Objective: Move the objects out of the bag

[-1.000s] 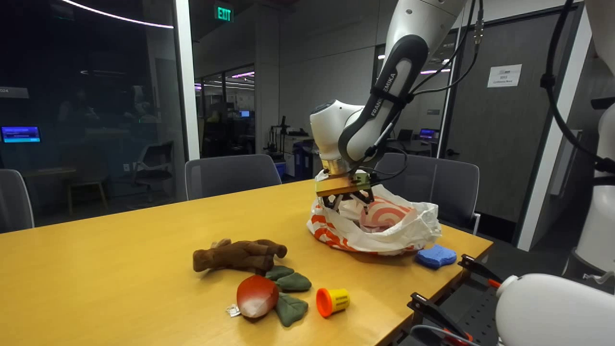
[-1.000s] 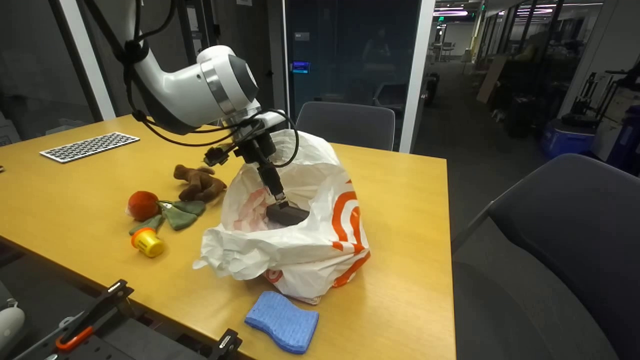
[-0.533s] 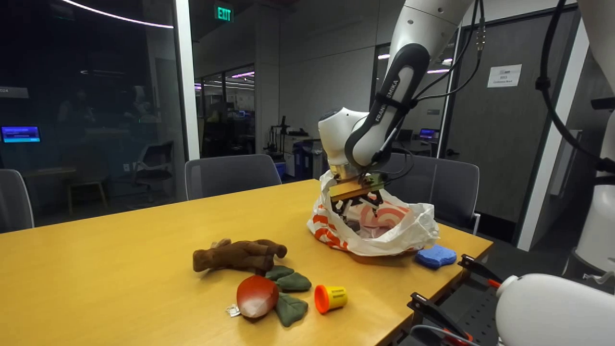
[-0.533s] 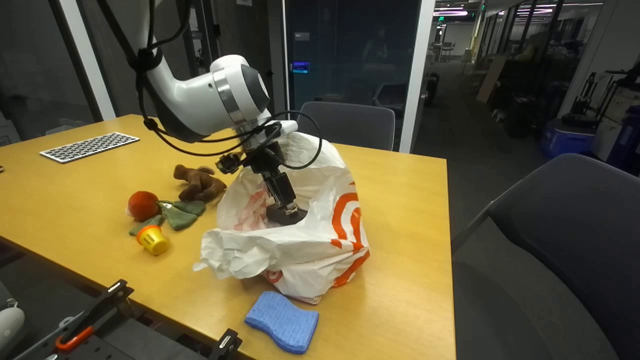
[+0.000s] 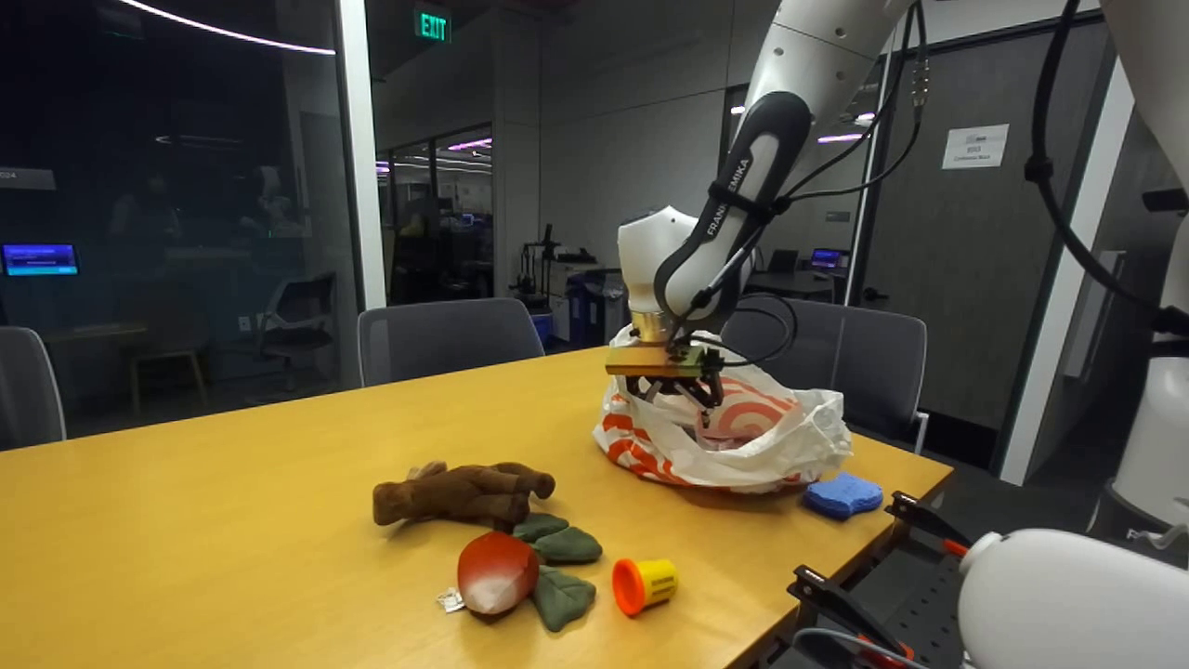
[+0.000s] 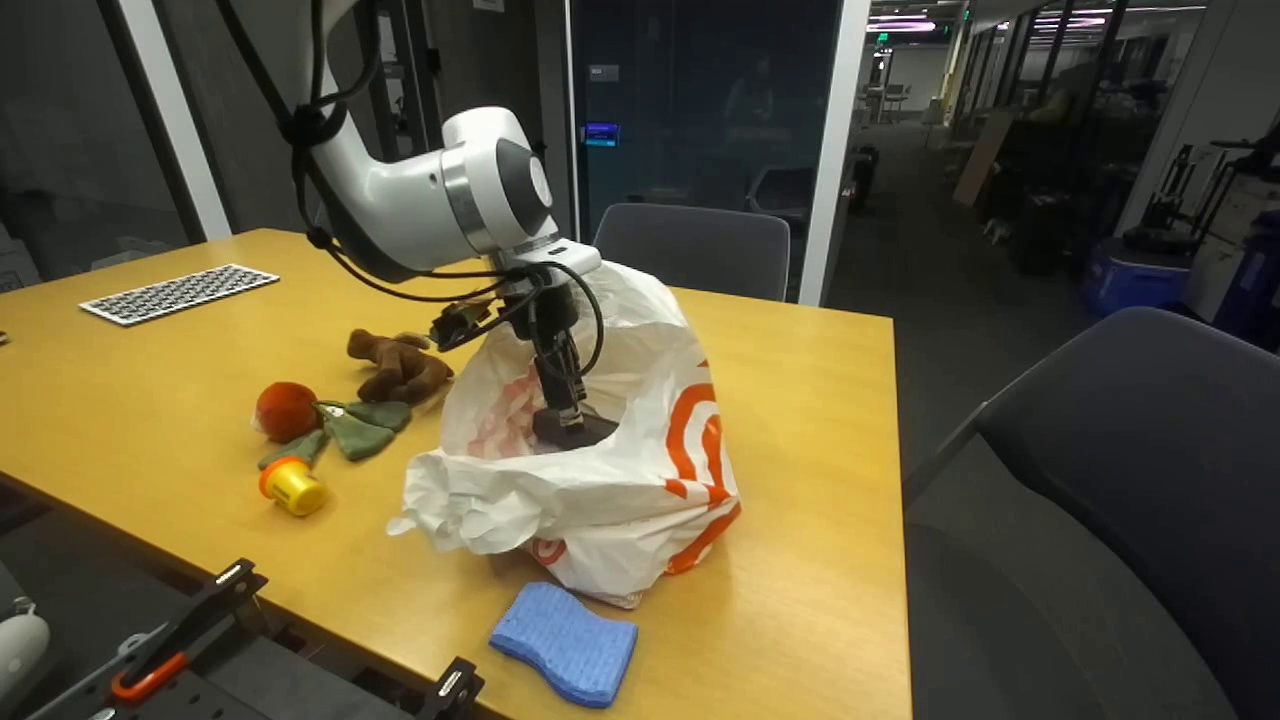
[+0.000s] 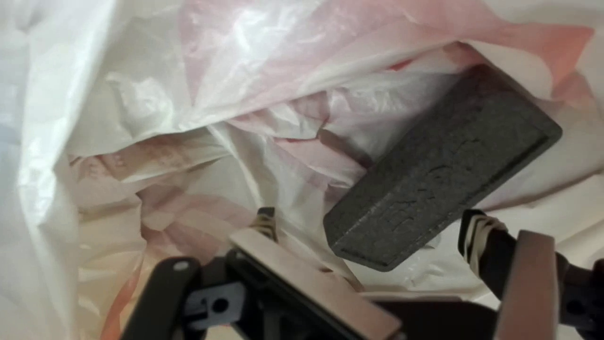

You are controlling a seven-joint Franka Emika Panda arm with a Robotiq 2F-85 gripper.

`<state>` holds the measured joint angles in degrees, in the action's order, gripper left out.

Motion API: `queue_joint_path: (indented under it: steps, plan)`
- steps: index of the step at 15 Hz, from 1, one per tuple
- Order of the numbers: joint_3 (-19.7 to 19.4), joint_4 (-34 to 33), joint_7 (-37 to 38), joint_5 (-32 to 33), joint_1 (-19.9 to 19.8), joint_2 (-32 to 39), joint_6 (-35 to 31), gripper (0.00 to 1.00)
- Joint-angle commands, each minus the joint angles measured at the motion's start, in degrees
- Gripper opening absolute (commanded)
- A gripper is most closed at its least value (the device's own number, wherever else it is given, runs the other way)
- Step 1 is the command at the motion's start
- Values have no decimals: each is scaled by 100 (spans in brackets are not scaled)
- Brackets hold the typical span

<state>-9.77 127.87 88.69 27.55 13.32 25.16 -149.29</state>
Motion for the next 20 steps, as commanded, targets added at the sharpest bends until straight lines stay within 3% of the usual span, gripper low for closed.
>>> queue_joint_path:
  steps: [1, 7, 8, 9, 14, 20]
  plan:
    - [-270, -296, 944, -126, 153, 400, -426, 100]
    - [-544, -509, 1881, -248, 345, 949, -762, 100]
    - [-611, -550, 1962, -254, 402, 1036, -790, 75]
    - [-726, -569, 2079, -189, 506, 1103, -845, 74]
    - [-974, -647, 2262, -140, 827, 1239, -699, 36]
    - [-944, -483, 2054, -91, 964, 823, -108, 34]
